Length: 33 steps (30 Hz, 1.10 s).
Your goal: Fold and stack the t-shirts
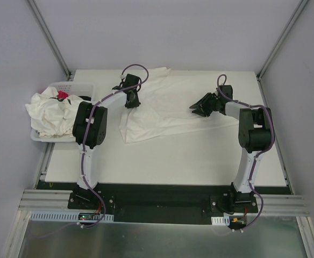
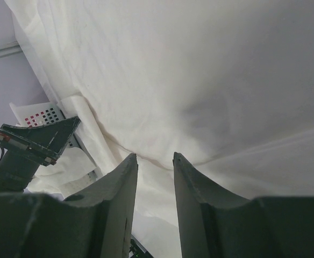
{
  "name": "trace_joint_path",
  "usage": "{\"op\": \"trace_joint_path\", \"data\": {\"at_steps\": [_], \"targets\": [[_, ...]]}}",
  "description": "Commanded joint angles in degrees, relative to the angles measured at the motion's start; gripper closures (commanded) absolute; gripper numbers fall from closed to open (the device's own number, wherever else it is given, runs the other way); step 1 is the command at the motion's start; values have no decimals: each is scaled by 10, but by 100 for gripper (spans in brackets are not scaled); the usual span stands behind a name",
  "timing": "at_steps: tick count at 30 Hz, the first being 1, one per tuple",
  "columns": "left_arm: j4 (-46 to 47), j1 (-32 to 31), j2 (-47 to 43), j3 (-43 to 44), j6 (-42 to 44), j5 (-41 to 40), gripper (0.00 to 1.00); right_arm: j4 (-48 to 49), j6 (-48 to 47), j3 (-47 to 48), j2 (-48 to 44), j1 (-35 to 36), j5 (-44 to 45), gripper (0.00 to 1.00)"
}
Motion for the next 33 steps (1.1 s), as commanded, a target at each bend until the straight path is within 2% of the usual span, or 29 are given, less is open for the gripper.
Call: {"op": "trace_joint_path", "data": {"at_steps": [1,6,8,14,17,18,19,21,22,23,26,33], "targets": [[-3,6,-1,10,3,19,85,18,1,10,-13,-2,-10,65],[-4,5,-10,0,2,26,93,18,2,9,-13,0,-10,65],[-4,5,-17,-2,3,26,100,21,1,9,-13,1,-9,65],[-4,2,-47,-14,12,22,100,32,7,2,-13,7,-13,66],[-5,2,-60,-22,18,17,87,38,10,-6,-18,7,-13,66],[-6,2,-62,-22,19,12,79,40,10,-7,-20,7,-13,66],[-5,2,-66,-22,25,10,57,40,10,-9,-21,7,-12,66],[-5,2,-66,-14,35,-2,38,40,10,-10,-22,8,-12,66],[-6,2,-65,-9,45,-8,24,40,10,-10,-21,8,-13,66],[-6,2,-64,-5,49,-16,19,40,9,-9,-21,8,-13,66],[-6,4,-56,12,62,-30,14,40,7,-10,-22,7,-13,66],[-5,4,-23,54,83,-30,16,40,5,-9,-20,6,-12,66]]}}
